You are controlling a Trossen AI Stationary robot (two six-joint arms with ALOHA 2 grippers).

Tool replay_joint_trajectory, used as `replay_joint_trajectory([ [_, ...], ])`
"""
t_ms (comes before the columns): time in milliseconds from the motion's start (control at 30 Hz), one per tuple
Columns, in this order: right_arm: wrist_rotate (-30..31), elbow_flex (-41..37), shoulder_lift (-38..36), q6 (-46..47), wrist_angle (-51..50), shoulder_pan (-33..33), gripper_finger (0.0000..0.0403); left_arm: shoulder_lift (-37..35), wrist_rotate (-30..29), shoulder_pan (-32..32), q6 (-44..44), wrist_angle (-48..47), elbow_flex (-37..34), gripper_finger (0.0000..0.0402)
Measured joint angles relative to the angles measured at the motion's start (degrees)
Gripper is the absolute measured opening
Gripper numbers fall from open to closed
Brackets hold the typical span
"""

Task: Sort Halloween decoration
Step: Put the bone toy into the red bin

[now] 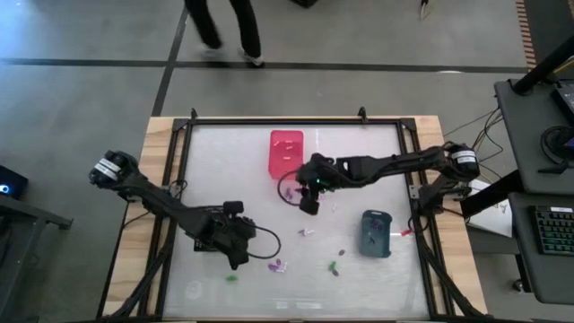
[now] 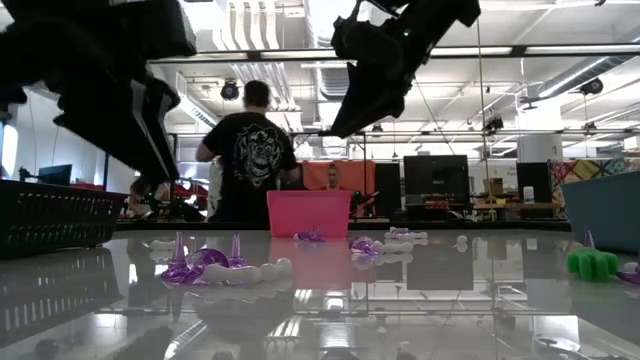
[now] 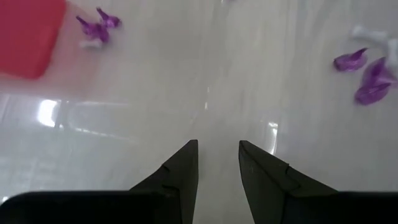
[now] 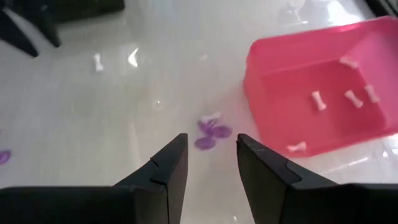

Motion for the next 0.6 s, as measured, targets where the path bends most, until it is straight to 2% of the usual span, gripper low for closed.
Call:
replay_joint_trajectory([
  [467, 0.2, -0.1, 0.0, 2.8, -1.0, 5.4, 0.0128, 9.2, 5.9, 3.8, -1.0, 0.1, -0.2, 0.0098],
  [600, 0.9, -0.1, 0.0, 3.2, -1.0, 6.1, 0.0128, 10.5, 5.7, 4.2, -1.0, 0.0, 0.0, 0.0098],
])
